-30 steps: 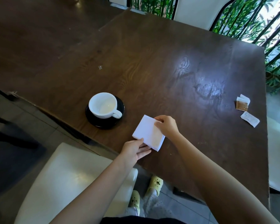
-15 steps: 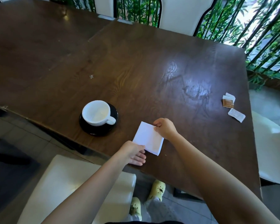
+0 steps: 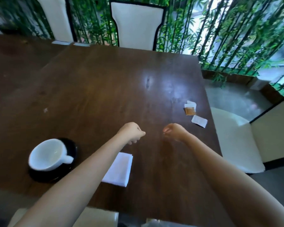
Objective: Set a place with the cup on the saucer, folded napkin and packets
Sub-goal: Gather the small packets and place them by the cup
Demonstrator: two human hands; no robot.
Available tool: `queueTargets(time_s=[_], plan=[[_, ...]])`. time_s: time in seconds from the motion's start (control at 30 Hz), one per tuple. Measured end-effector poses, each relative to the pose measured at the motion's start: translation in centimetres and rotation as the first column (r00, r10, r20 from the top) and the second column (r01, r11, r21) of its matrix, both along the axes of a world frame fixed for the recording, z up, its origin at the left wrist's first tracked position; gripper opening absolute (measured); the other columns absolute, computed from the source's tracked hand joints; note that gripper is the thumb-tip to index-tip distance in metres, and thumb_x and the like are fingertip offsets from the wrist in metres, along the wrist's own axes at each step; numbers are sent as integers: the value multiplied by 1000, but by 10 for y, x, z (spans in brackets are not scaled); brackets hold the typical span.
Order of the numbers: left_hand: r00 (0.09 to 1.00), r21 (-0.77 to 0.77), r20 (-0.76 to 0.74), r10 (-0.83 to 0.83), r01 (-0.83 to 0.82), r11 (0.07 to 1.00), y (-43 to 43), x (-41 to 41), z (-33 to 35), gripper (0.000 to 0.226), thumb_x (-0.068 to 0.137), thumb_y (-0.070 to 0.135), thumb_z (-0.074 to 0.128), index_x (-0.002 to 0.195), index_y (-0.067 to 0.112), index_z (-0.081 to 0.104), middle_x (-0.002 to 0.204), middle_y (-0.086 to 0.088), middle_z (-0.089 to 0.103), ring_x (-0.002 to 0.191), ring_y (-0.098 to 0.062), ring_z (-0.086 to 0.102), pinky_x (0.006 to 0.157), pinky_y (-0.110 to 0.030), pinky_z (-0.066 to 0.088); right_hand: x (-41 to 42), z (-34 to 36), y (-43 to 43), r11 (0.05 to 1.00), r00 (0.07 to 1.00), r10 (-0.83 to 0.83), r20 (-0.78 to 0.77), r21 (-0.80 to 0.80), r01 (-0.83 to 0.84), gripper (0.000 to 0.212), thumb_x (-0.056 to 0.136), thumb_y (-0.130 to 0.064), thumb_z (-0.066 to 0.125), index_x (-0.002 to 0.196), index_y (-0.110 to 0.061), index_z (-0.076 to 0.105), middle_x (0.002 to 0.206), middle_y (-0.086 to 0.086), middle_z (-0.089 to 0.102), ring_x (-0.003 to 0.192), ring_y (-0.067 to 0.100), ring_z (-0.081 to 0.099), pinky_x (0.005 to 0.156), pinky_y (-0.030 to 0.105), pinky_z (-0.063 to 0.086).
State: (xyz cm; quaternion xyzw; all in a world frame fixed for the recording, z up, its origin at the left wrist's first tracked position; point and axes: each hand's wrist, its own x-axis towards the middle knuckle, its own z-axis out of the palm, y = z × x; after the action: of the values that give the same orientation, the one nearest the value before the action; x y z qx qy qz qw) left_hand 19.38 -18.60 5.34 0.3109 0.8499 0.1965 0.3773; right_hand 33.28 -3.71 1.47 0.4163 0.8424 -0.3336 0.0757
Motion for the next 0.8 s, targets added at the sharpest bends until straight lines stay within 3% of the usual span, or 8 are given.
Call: queueTargets(time_s=[0.1,0.2,0.33,0.43,0.63,0.8], plan=[[997,15,-13,-74,74,997,61,14,1,23,85,30,57,87,11,70,88,-8,75,74,-23,70,73,-33,58,29,-3,46,995,997,-76,25,71,74,21,85,-14,58,102,-7,68,112,15,69,108,29,61,90,31,45],[989,1,-63,-136,136,991,120,32,-2,23,82,25,56,89,10,72,89,-9,75,80,-25,72,76,-35,60,55,-9,87,979,990,-139,34,158,132,14,84,-13,54,88,-6,66,103,19,69,103,34,61,80,31,44],[983,39,-83,-166,169,985,185,54,-19,15,80,21,61,85,12,72,89,-8,74,83,-25,70,74,-31,58,80,-22,131,932,968,-227,106,313,184,34,88,-17,51,120,-7,56,122,19,58,115,37,51,96,39,42],[985,63,-57,-165,168,984,218,67,-36,3,79,19,64,81,20,67,93,-6,72,87,-23,68,76,-31,56,88,-34,153,910,963,-232,139,380,165,39,87,-19,55,124,-10,52,126,16,54,117,35,47,99,38,38],[991,85,72,-113,107,991,249,87,-68,29,78,8,62,106,16,64,109,-8,66,94,-24,65,83,-37,57,90,-44,173,927,966,-254,52,299,228,30,83,-18,61,111,-8,57,123,14,52,116,34,44,96,39,39],[985,103,162,-58,41,994,256,92,-77,34,83,5,59,116,14,62,106,-7,65,86,-20,65,70,-29,59,92,-49,172,925,930,-354,-101,109,364,19,81,-9,59,98,-7,51,100,13,60,96,31,55,70,35,41]])
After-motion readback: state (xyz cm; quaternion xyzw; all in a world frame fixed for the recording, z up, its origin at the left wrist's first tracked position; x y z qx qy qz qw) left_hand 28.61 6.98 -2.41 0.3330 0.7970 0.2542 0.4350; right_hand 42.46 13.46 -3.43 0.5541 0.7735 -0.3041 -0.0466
